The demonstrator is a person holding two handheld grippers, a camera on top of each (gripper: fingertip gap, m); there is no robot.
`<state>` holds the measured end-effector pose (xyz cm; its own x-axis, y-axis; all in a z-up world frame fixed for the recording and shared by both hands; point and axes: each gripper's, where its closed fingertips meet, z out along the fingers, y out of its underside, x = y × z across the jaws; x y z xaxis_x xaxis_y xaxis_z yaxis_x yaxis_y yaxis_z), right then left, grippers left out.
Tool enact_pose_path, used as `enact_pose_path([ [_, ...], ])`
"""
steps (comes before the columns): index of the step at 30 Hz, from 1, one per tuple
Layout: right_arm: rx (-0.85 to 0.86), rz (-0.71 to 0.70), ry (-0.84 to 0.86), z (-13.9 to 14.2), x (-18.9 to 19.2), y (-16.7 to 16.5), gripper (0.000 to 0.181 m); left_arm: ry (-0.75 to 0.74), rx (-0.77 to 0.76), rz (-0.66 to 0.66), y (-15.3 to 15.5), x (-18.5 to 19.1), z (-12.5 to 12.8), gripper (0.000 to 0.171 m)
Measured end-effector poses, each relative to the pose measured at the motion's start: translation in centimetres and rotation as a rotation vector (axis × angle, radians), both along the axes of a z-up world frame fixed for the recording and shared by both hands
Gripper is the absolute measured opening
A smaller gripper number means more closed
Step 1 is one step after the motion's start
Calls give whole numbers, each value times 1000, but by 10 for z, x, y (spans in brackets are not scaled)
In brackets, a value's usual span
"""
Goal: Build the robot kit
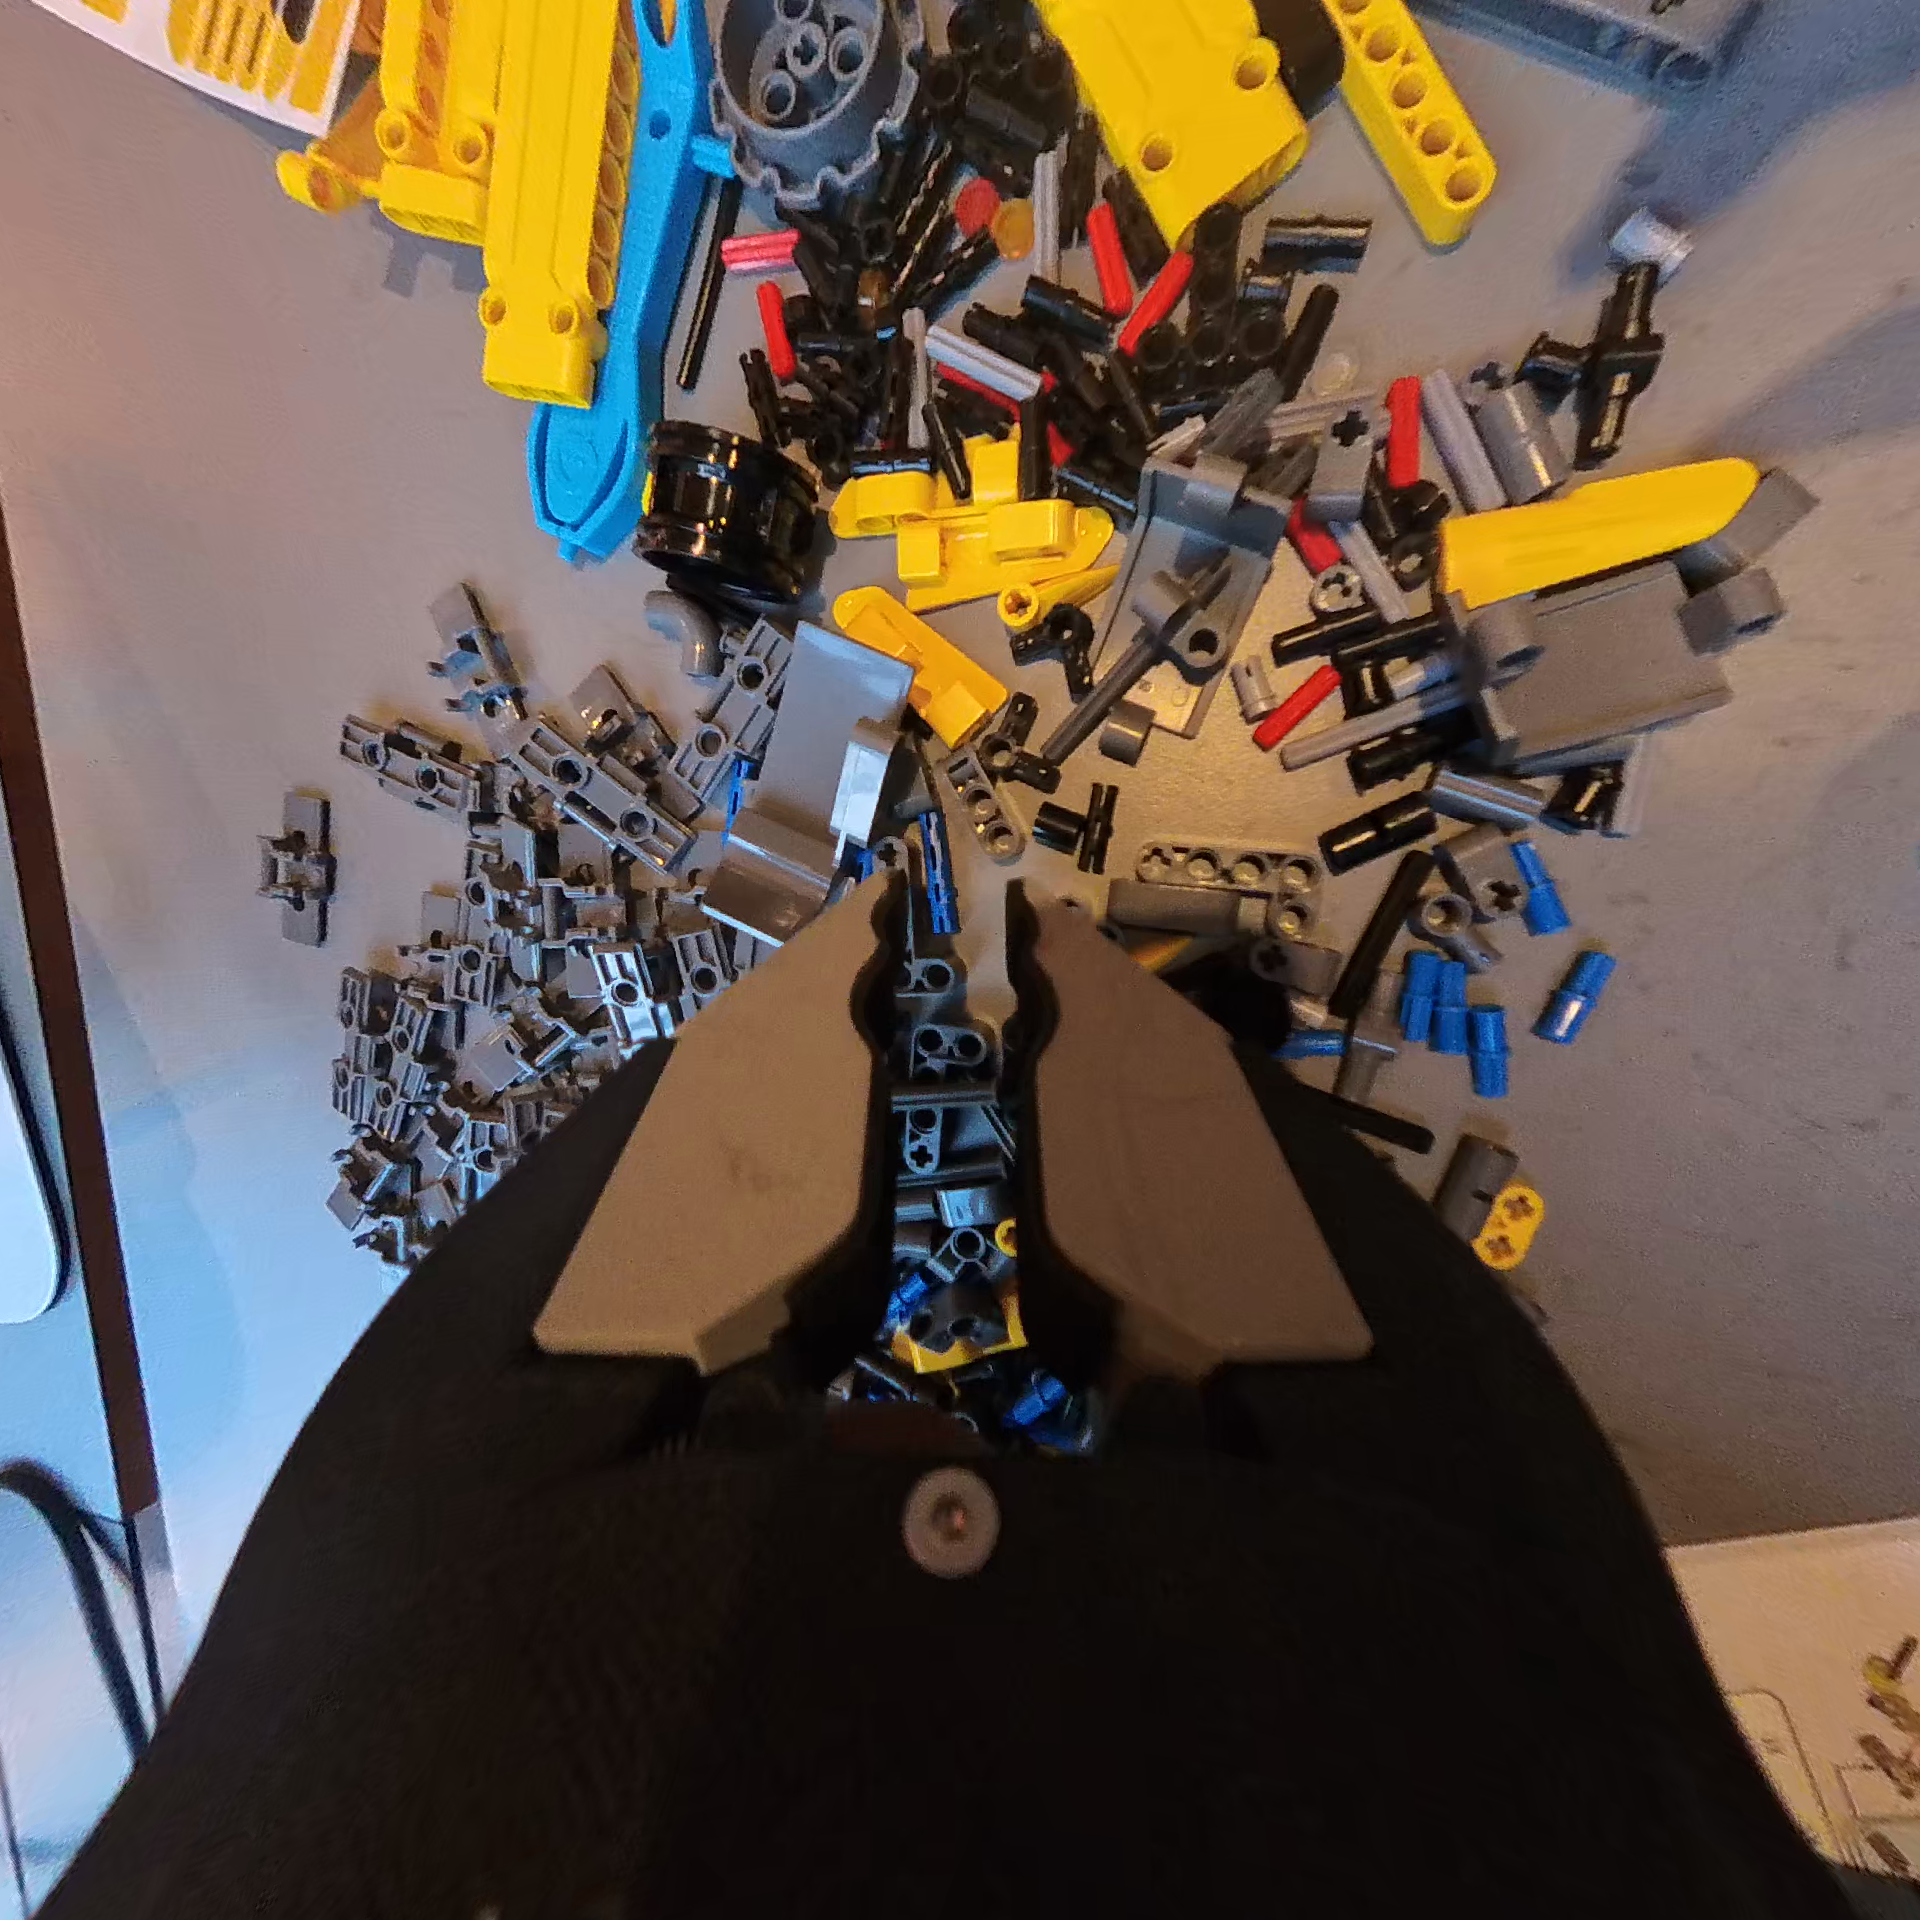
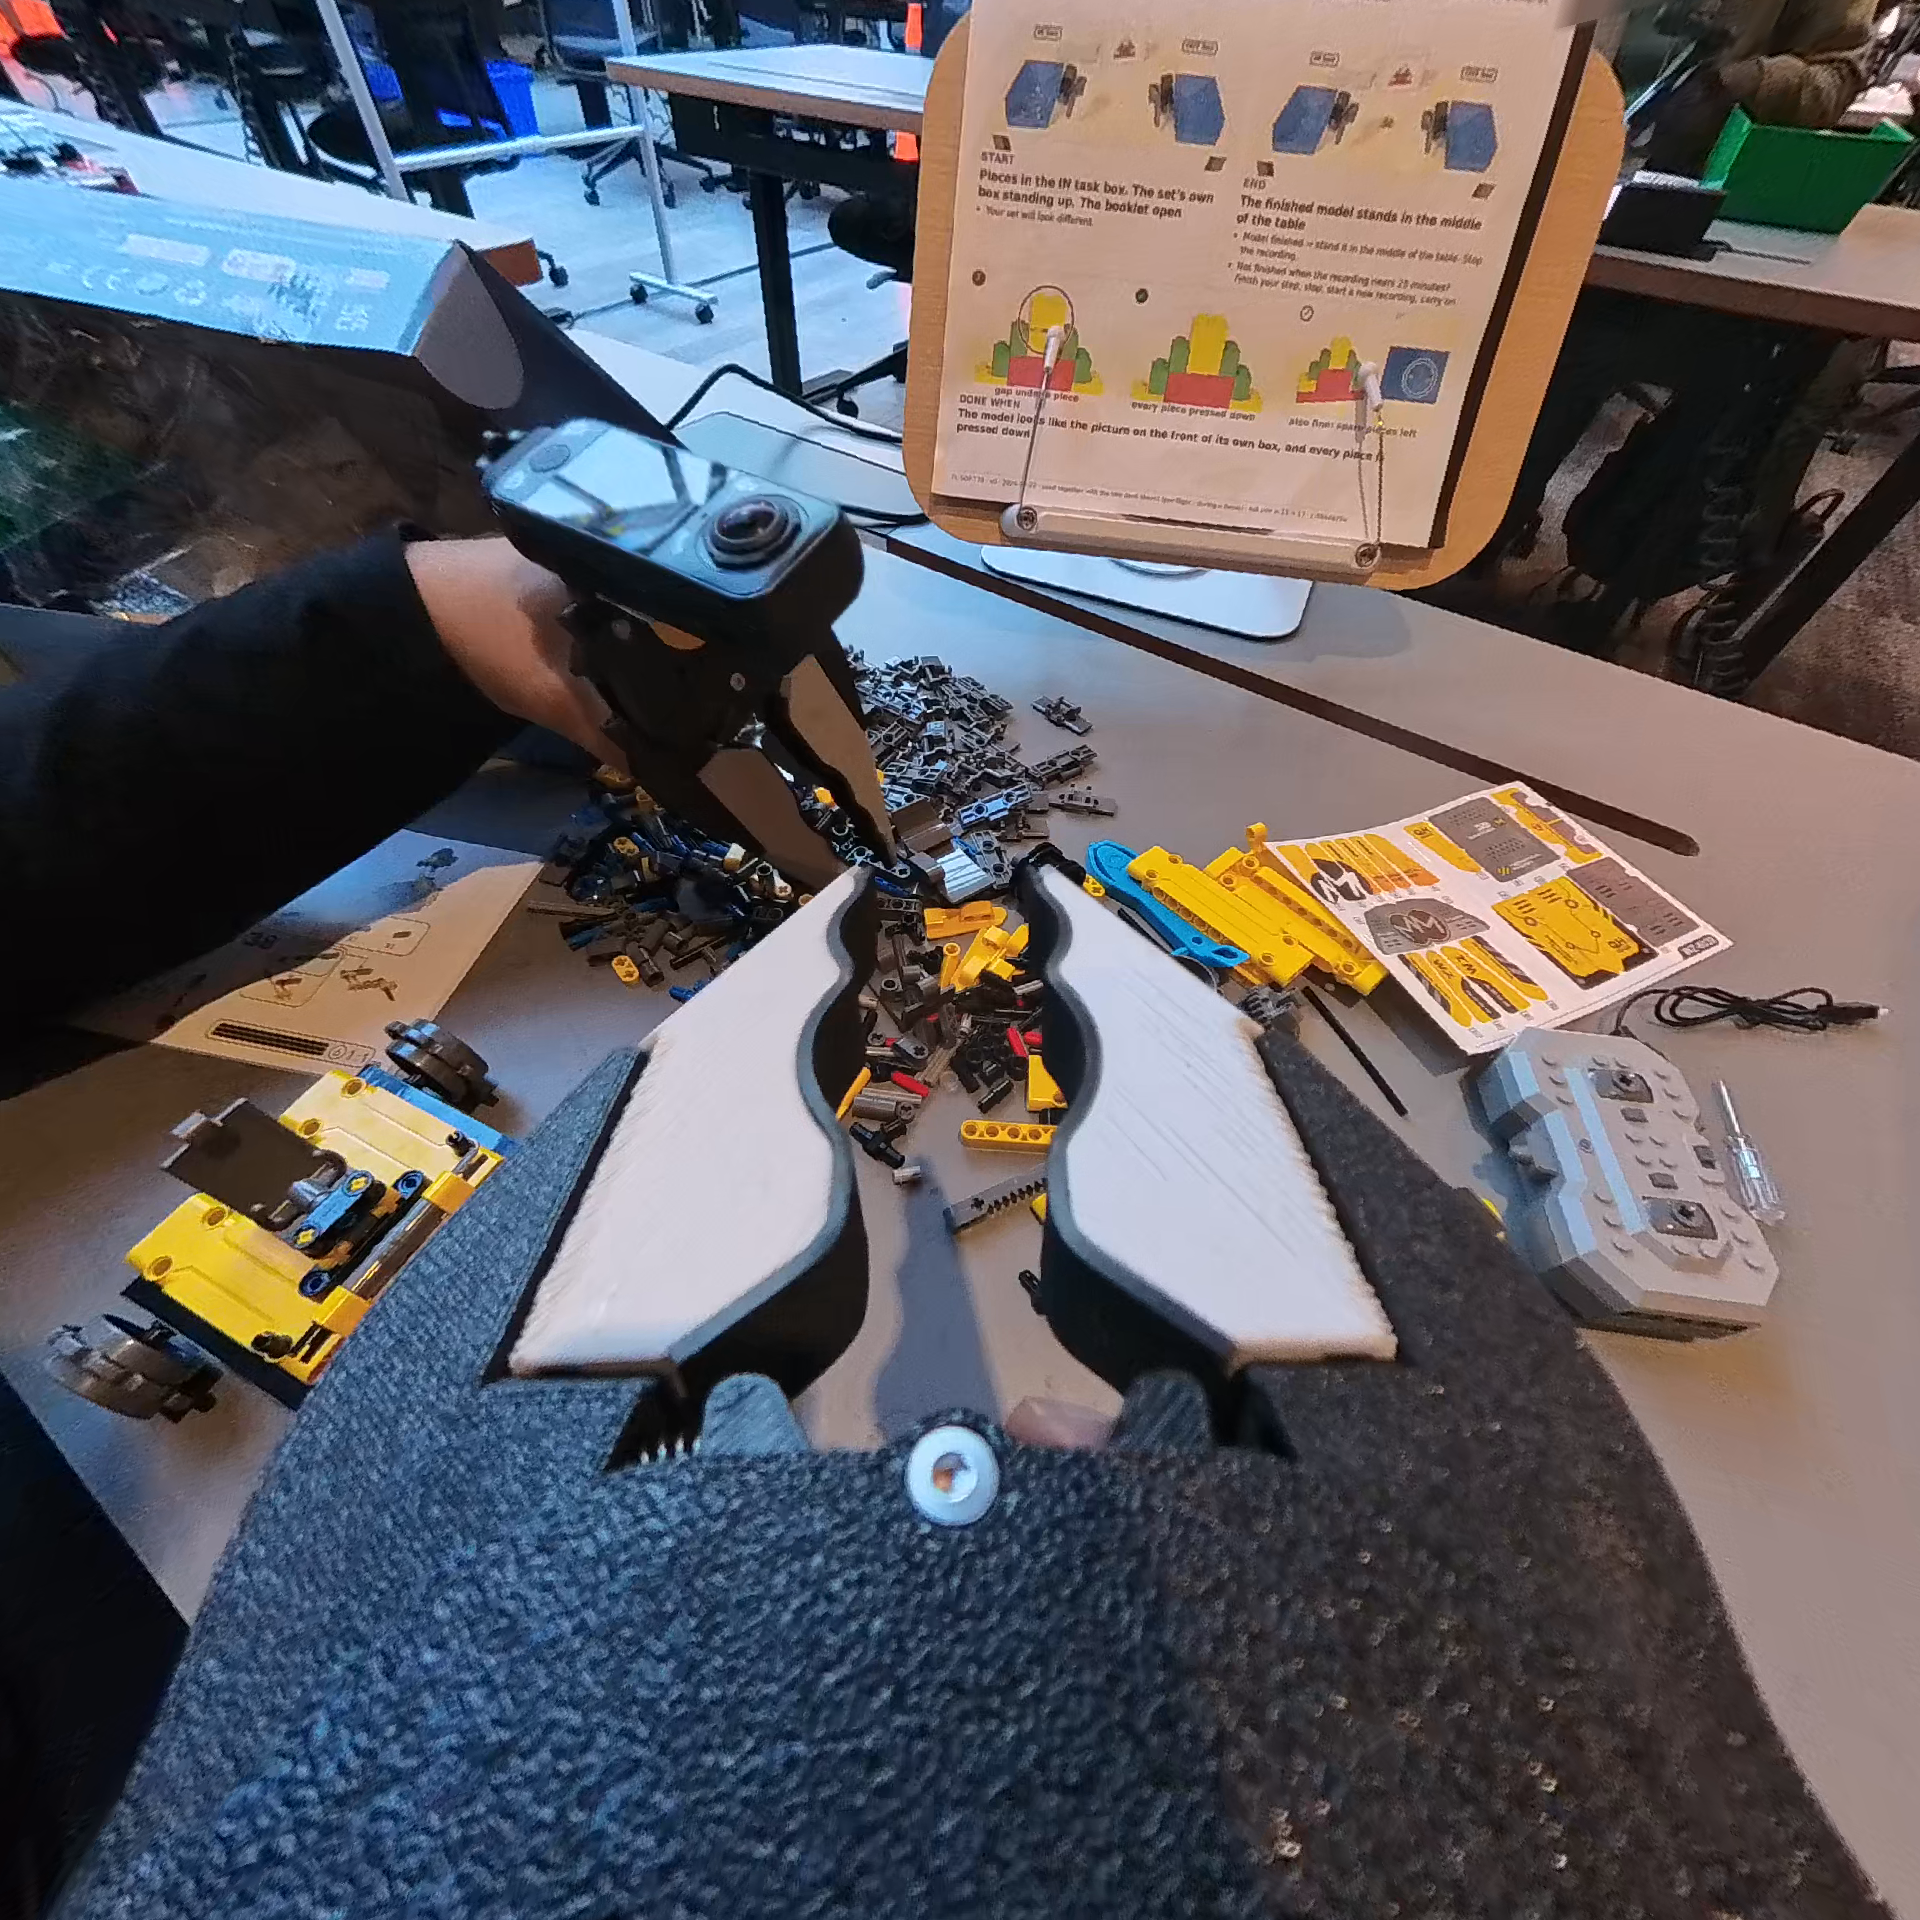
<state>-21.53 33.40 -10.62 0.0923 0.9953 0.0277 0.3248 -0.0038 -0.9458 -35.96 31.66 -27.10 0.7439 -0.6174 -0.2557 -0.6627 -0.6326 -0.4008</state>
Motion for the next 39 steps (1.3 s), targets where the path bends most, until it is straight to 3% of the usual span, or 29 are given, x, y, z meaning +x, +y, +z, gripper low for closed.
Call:
enact_pose_path([
  [17, -7, 6, -1, -1, 0, -1, 28, -42, -17, 22, 2, 0, -8, 0],
  [39, -1, 10, -1, 0, 0, -2, 28, 5, 1, 37, 4, -9, -6, 7],
])
